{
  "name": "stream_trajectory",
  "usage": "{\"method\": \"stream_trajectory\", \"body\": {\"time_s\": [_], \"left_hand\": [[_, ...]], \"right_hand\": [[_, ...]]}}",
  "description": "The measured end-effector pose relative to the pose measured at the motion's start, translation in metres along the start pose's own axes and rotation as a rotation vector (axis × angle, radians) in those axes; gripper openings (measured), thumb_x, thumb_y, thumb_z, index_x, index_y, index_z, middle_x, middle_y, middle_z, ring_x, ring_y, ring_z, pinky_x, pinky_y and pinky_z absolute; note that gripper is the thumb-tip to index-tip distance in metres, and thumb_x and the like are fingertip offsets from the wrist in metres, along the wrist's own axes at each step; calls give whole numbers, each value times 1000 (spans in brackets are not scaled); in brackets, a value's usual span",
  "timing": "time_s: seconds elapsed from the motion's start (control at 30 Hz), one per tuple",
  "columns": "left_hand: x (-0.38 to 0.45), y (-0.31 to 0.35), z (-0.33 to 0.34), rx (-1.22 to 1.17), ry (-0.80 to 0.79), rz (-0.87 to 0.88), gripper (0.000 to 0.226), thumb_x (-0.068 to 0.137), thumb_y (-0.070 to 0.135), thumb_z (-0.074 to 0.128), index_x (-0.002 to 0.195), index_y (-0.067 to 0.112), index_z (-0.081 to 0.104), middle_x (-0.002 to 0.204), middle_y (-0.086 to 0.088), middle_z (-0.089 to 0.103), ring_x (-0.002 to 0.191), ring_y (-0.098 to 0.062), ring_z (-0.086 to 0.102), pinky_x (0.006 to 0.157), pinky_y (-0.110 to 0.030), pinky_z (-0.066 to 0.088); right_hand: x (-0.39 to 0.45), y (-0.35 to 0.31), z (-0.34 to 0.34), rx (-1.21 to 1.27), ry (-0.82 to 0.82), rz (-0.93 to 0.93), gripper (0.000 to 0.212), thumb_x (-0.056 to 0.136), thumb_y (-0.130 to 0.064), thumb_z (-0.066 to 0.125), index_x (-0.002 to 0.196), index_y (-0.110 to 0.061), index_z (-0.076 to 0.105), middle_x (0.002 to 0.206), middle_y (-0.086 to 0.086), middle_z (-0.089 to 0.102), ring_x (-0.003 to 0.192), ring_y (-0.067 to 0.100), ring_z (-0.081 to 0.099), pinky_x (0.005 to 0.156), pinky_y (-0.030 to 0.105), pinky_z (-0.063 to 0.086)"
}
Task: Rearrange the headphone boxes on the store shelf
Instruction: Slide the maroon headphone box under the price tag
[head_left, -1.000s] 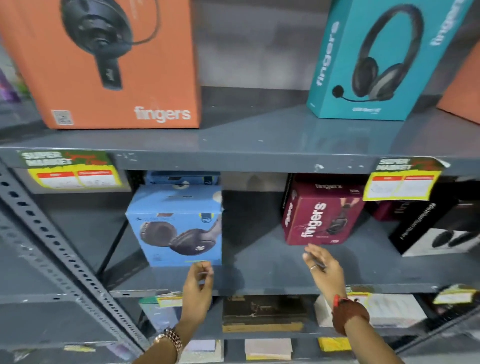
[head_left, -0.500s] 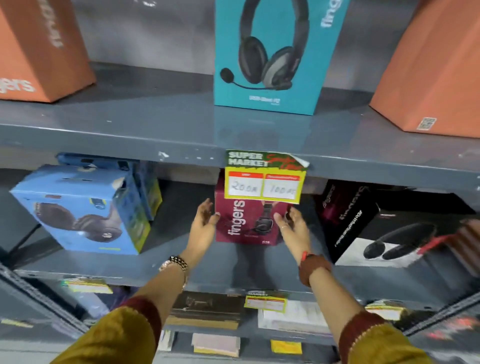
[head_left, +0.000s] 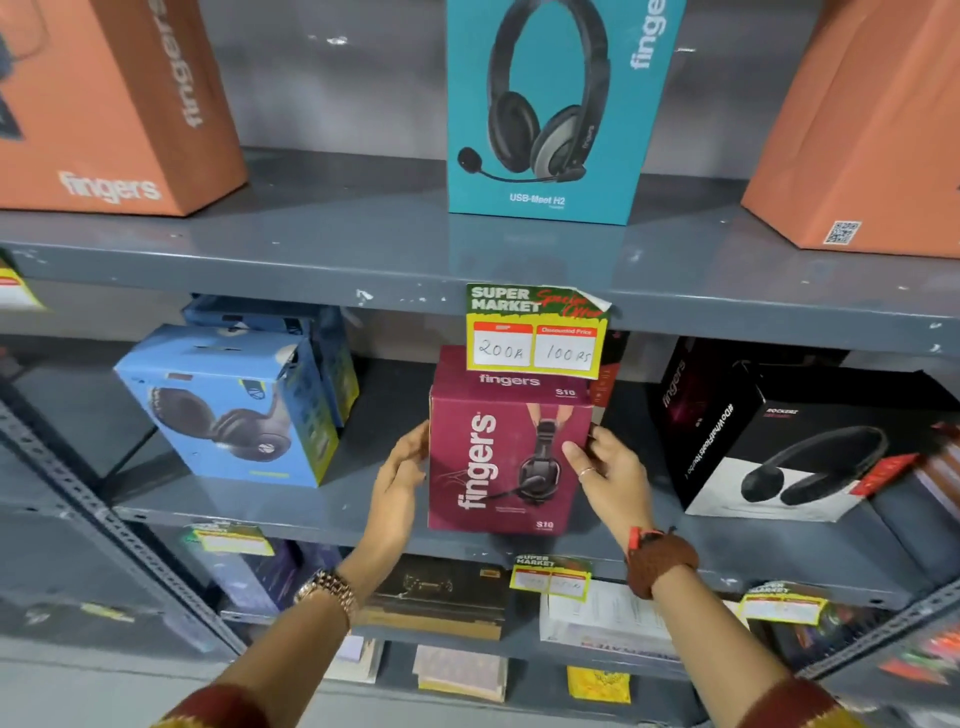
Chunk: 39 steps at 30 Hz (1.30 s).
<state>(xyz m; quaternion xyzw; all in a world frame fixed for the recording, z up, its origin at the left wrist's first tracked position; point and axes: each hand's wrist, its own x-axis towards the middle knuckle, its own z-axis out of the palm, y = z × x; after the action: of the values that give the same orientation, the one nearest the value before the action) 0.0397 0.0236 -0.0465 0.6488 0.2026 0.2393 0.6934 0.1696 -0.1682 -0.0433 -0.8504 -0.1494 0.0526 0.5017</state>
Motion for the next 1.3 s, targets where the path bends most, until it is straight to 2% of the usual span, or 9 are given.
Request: {"method": "stream_trajectory", "body": {"time_s": [0.13, 0.3, 0.43, 0.57, 0.67, 0.83, 1.0, 1.17, 1.3], "left_hand": [[-20, 9, -41, 35, -38, -99, 37, 96, 11, 35, 128, 19, 52, 120, 1, 59, 114, -20, 55, 93, -36, 49], [-34, 4, -99, 65, -45, -178, 33, 99, 19, 32, 109, 36, 59, 105, 12, 65, 107, -18, 60, 61, -21, 56], [-44, 16, -122, 77, -63, -75, 37, 87, 25, 40, 124, 29, 48, 114, 13, 57, 105, -4, 55, 73, -19, 53], [-23, 13, -136, 116, -107, -55, 42, 93, 11, 36, 129, 32, 39, 122, 19, 50, 109, 4, 52, 94, -23, 40], [4, 10, -139, 132, -128, -64, 60, 86, -17, 21, 128, 24, 36, 116, 20, 50, 90, 21, 58, 81, -10, 49], [42, -17, -146, 94, -133, -108, 51, 95, 0, 31, 138, 27, 38, 142, -1, 49, 115, -9, 57, 88, -24, 49], [25, -24, -136, 65, -32, -58, 43, 100, 19, 29, 140, 28, 38, 138, 5, 50, 123, -8, 51, 103, -28, 39], [-14, -35, -105, 114, 342, 89, 38, 91, -2, 37, 122, 16, 50, 120, -3, 57, 99, -9, 56, 82, -16, 46], [-29, -49, -60, 151, 306, 87, 36, 88, -8, 40, 109, 18, 52, 111, 4, 59, 97, -13, 56, 85, -20, 44]], "right_hand": [[-38, -14, -2, -22, -2, -35, 50, 80, -47, 63, 123, -20, 62, 119, 2, 70, 111, 15, 64, 93, 43, 54], [-66, -33, 24, 18, -32, -37, 90, 55, -78, 58, 123, -19, 61, 117, 7, 70, 101, 20, 70, 81, 48, 58], [-63, -49, 55, 23, -84, -70, 58, 66, -64, 60, 114, -30, 62, 107, 0, 75, 94, 16, 71, 81, 47, 58], [-44, -72, 87, 64, -177, -85, 43, 81, -34, 66, 120, -24, 53, 117, -2, 67, 113, 18, 62, 101, 43, 48], [-29, -85, 107, 76, -215, -50, 53, 83, -15, 67, 129, -10, 40, 122, 3, 57, 123, 25, 52, 103, 33, 43], [-10, -86, 127, 49, -243, 36, 62, 85, -4, 62, 137, -5, 29, 138, 13, 48, 131, 29, 43, 98, 27, 35], [-7, -72, 127, 97, -272, 43, 66, 84, -3, 63, 141, -11, 29, 146, 10, 43, 139, 25, 35, 111, 35, 33], [-25, -39, 102, 144, -227, 59, 66, 87, -1, 59, 145, -10, 30, 152, 6, 35, 141, 19, 33, 111, 28, 33], [-46, 14, 56, 156, -143, 109, 55, 87, 2, 59, 138, -10, 42, 144, 3, 48, 135, 18, 42, 104, 22, 34]]}}
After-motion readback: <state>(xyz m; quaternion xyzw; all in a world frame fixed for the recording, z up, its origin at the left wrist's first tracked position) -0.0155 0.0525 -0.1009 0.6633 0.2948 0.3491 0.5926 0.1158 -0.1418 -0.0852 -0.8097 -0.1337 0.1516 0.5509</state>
